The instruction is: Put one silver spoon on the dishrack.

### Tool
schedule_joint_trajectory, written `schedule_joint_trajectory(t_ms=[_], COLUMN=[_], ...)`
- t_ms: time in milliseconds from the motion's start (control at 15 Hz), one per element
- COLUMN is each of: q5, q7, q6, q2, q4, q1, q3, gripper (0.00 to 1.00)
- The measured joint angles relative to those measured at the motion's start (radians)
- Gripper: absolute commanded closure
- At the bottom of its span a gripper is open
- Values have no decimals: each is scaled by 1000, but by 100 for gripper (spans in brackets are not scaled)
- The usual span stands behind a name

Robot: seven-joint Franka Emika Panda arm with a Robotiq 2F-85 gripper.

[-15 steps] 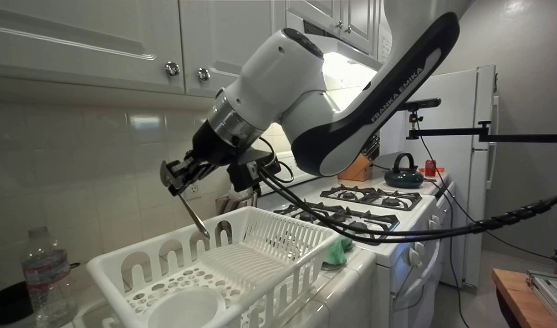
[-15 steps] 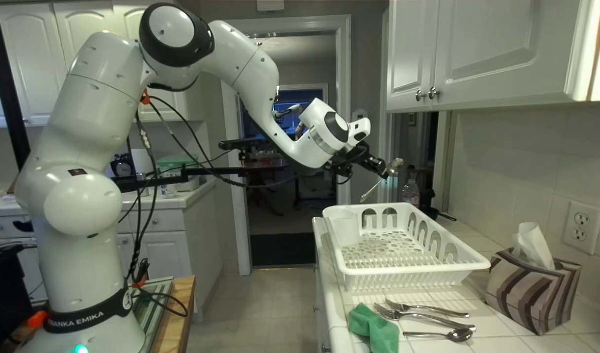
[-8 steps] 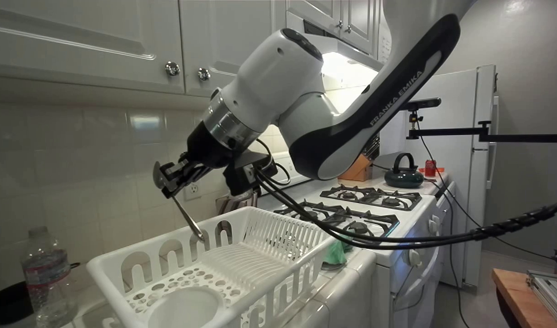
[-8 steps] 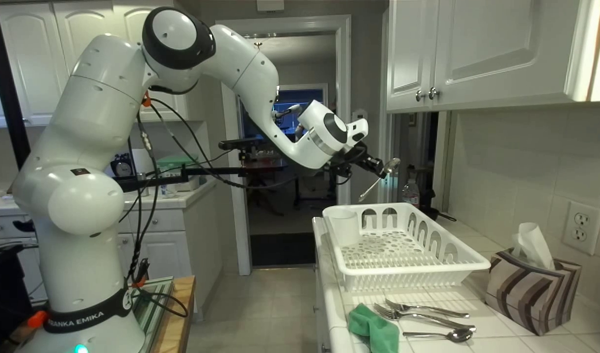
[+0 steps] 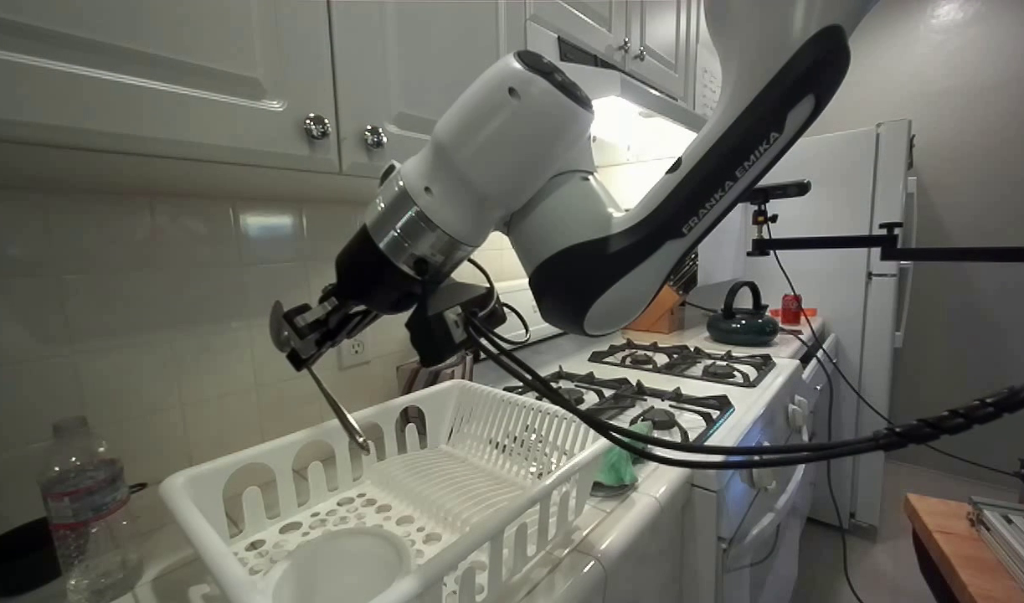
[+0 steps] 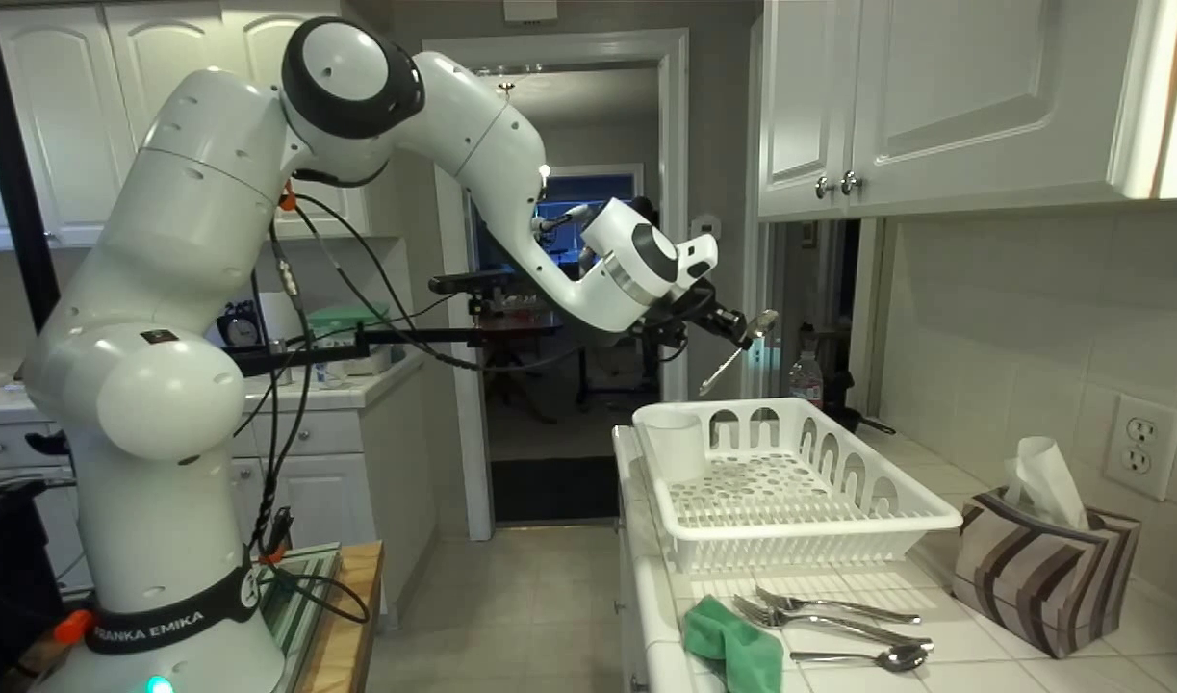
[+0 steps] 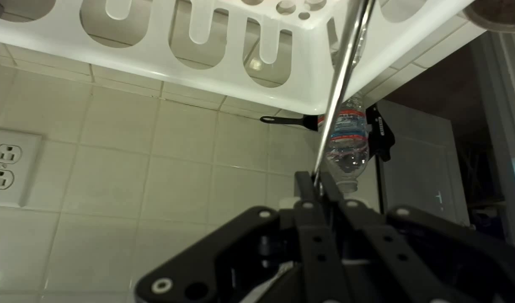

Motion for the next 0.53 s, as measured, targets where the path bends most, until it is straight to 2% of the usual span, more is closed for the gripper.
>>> schedule_joint_trajectory(t_ms=[267,533], q5=[0,0], q7=[-43,-77], q6=[3,51], q2=[10,48], q4=[6,30], q1=[16,31], q3=[29,26], gripper=[99,99])
